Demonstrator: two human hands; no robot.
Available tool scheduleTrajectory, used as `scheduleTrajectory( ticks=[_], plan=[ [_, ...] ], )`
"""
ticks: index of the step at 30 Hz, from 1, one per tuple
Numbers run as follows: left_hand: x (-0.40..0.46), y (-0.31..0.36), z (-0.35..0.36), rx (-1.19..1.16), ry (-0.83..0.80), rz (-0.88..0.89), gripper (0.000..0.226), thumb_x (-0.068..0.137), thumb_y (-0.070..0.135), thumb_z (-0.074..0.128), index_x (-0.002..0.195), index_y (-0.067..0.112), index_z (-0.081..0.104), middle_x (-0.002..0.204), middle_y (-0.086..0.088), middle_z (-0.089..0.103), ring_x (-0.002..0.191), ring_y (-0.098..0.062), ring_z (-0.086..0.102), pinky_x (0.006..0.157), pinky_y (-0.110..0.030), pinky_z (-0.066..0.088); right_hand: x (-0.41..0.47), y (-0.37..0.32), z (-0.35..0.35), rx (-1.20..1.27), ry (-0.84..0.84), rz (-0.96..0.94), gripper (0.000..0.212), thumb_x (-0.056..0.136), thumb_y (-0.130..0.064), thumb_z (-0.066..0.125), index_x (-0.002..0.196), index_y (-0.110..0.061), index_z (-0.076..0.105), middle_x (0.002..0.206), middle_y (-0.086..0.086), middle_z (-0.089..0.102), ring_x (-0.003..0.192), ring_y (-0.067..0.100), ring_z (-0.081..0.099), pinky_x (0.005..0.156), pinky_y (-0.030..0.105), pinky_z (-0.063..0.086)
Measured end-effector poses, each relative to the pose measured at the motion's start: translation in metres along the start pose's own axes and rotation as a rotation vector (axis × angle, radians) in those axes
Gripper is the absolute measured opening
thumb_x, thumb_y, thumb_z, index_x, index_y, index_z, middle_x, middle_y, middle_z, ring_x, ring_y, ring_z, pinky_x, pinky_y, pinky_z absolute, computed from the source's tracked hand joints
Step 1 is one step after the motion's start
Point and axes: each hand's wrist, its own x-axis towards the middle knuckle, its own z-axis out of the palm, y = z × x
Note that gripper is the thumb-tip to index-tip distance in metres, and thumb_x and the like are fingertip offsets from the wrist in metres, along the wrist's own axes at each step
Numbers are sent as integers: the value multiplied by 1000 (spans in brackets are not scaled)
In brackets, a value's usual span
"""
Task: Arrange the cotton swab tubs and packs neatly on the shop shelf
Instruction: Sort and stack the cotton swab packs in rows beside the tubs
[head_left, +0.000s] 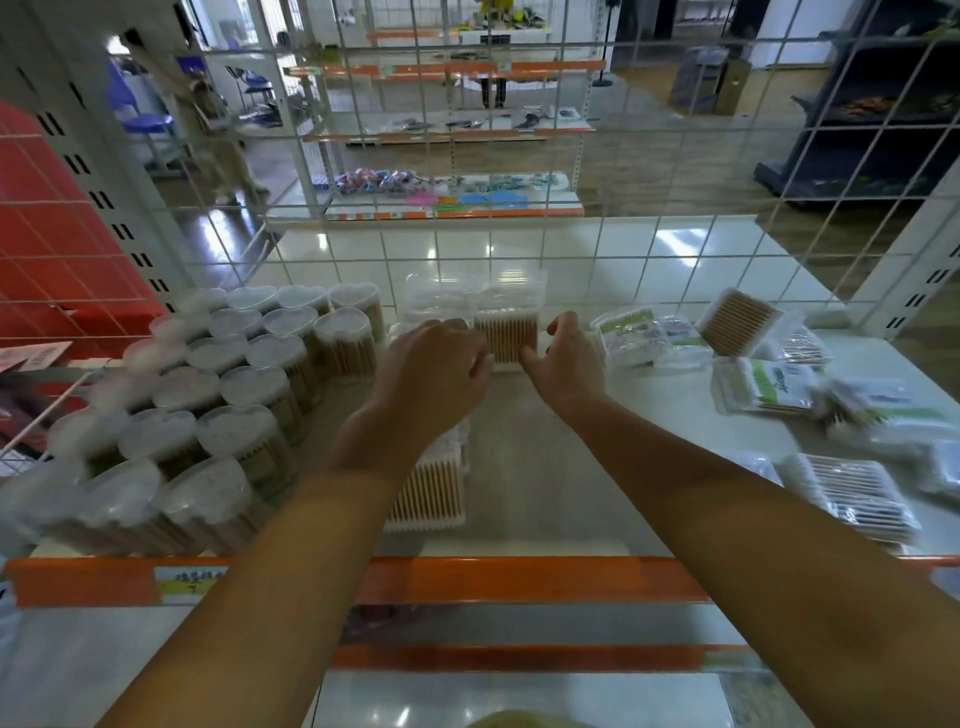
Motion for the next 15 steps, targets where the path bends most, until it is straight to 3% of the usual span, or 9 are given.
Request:
scheduleTrajectory(
  ticks=[3, 9, 15],
  plan=[
    [3, 22, 2, -9, 5, 45, 27, 93, 27, 47, 92, 12, 69, 91, -2, 67, 83, -16, 61, 68, -21, 35, -3, 7, -8, -79, -9, -104, 33, 86, -29, 59, 107, -6, 50, 97, 9, 60, 89, 23, 57, 72, 32, 43],
    [6, 65, 10, -60, -24, 69, 26, 92, 26, 47, 93, 13, 69, 90, -4, 68, 84, -21, 64, 70, -25, 42, -15, 24, -39, -264, -5, -204, 33, 86, -24, 55, 115, -8, 50, 110, 10, 59, 101, 26, 54, 84, 37, 45],
    [4, 98, 21, -55, -103, 88, 28, 93, 30, 45, 101, 16, 68, 98, -1, 65, 94, -21, 61, 73, -27, 41, -25, 55, -79, -336, 48, -271, 28, 85, -18, 52, 110, -6, 57, 105, 11, 63, 93, 26, 59, 77, 32, 44]
  ],
)
